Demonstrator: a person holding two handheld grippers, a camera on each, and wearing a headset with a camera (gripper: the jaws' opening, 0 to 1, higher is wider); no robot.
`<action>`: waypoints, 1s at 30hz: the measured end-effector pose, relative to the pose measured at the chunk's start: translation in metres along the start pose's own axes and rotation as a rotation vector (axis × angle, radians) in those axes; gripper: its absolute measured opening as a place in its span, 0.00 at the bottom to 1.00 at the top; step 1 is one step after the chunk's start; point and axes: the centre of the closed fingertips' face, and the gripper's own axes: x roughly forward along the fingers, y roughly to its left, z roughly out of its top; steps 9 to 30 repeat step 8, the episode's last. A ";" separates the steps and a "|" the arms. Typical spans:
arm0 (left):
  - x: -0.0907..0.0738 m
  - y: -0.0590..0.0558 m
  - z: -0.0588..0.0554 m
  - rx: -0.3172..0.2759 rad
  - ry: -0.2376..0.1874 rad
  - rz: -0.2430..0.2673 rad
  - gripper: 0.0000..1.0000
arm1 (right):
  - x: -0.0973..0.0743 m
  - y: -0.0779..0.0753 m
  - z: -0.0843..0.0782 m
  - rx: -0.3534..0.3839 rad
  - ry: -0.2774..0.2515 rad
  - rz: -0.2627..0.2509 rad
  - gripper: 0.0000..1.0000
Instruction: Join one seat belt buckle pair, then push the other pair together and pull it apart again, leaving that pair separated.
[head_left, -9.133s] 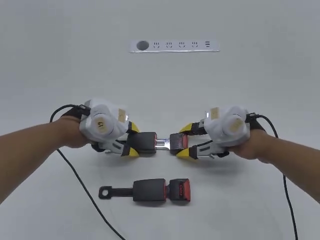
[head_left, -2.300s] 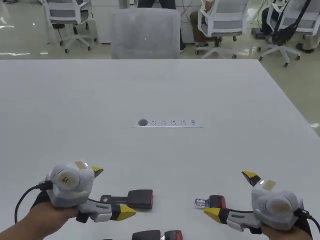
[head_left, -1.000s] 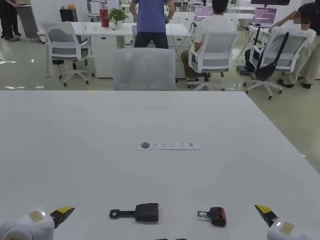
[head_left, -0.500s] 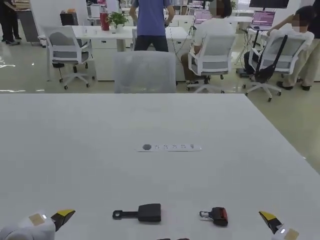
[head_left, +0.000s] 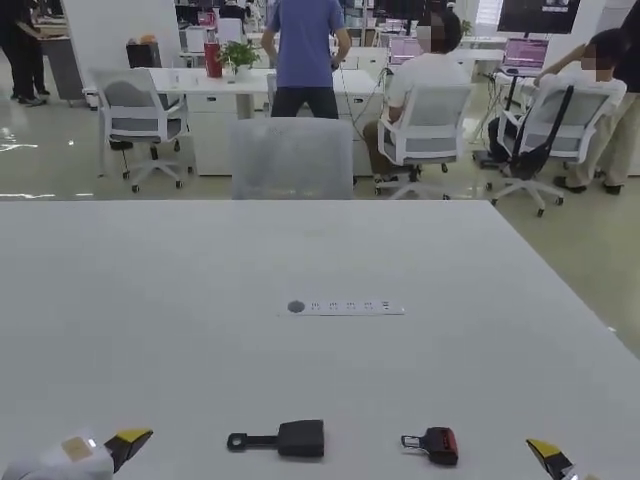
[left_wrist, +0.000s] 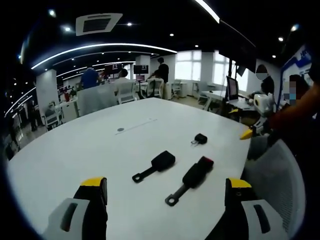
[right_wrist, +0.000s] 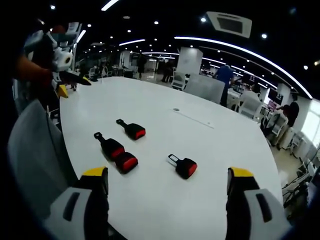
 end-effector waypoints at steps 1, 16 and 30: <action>0.000 0.000 0.000 0.000 -0.001 0.000 1.00 | 0.000 0.000 0.000 0.000 -0.001 0.000 1.00; 0.001 -0.003 0.001 -0.001 0.002 0.000 1.00 | 0.000 -0.002 0.004 -0.001 -0.011 -0.003 1.00; 0.001 -0.003 0.001 -0.001 0.002 0.000 1.00 | 0.000 -0.002 0.004 -0.001 -0.011 -0.003 1.00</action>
